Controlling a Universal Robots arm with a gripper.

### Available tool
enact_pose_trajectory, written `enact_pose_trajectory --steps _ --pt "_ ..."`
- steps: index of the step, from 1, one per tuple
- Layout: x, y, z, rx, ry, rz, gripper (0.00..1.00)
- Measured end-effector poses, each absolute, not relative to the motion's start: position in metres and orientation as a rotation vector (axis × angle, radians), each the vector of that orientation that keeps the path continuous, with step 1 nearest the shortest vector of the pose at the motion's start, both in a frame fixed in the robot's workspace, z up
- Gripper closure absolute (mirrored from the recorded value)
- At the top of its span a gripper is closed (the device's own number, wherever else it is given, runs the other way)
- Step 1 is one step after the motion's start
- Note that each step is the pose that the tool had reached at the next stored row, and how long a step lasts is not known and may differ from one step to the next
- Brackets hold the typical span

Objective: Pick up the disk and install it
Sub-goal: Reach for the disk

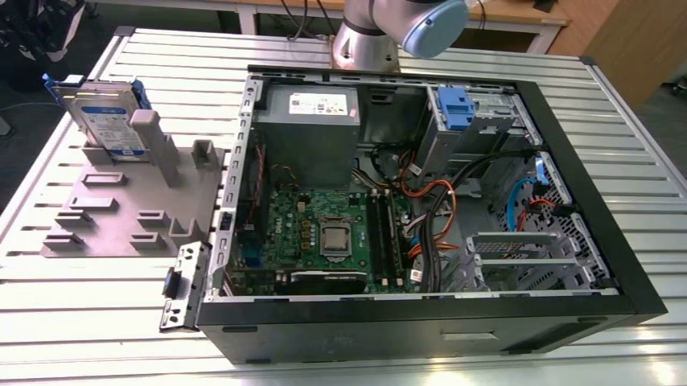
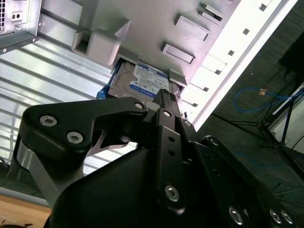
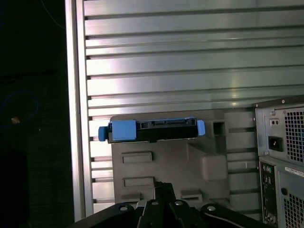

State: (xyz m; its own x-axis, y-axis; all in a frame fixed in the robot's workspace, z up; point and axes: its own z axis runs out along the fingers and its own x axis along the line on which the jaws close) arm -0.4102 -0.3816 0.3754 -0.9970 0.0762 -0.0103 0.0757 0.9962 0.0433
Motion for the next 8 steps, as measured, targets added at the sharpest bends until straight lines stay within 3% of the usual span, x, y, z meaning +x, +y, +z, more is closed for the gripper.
enact_pose_trajectory --steps 8 --pt "-0.4108 -0.3758 0.3747 0.119 3.127 0.067 0.89"
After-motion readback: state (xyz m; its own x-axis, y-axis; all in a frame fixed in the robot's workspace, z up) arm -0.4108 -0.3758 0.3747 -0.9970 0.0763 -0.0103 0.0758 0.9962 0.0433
